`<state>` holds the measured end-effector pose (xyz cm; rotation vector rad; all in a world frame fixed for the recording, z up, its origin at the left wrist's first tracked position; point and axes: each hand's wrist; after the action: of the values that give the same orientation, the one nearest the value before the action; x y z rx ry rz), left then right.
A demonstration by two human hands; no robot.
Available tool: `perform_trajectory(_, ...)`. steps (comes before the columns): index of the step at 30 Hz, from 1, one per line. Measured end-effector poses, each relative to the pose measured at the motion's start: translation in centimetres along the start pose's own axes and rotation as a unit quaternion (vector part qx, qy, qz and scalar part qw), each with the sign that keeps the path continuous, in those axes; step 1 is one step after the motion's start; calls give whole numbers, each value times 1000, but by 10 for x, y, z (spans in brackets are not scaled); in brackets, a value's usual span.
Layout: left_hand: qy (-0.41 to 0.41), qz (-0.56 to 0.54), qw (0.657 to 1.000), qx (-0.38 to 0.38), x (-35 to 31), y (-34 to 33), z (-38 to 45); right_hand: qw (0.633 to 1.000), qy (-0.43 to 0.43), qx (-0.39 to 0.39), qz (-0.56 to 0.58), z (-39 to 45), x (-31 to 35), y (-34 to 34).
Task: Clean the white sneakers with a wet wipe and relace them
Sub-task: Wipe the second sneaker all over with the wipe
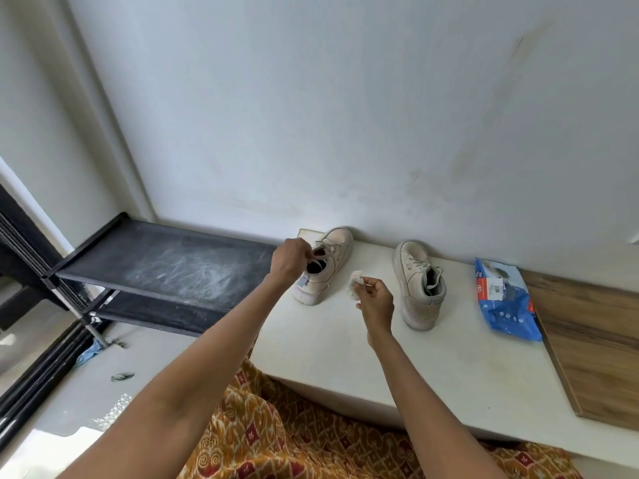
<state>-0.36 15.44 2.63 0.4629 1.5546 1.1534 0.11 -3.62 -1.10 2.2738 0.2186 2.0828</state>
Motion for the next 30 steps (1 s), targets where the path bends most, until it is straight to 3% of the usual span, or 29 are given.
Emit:
perform_trajectory(3, -92, 138, 983, 82, -8, 4, -5, 1000, 3, -1, -9, -1, 0, -1)
perform_trajectory(7, -96, 199, 959, 179, -20, 12, -8, 1000, 7, -1, -6, 0, 3, -1)
perform_trajectory(12, -131, 154, 974, 105, -20, 8, -14, 1000, 11, -1, -5, 0, 4, 3)
perform_trajectory(16, -135, 175, 970, 98, -20, 0, -24, 1000, 17, -8, -7, -2, 0, 9)
perform_trajectory(23, -164, 59, 966, 191, -23, -16, -35, 999, 16, -31, -36, -3, -16, 28)
perform_trajectory(30, -129, -124, 978, 107, -19, -25, -42, 991, 54, -62, -101, -13, -23, 26)
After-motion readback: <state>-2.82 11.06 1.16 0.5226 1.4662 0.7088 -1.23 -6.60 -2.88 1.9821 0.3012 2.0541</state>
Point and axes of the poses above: each hand's wrist, its own z-axis towards the middle knuckle, its own y-axis out of the back of the hand, x = y × z, and after that the axes turned 1 degree about -z, right-handed
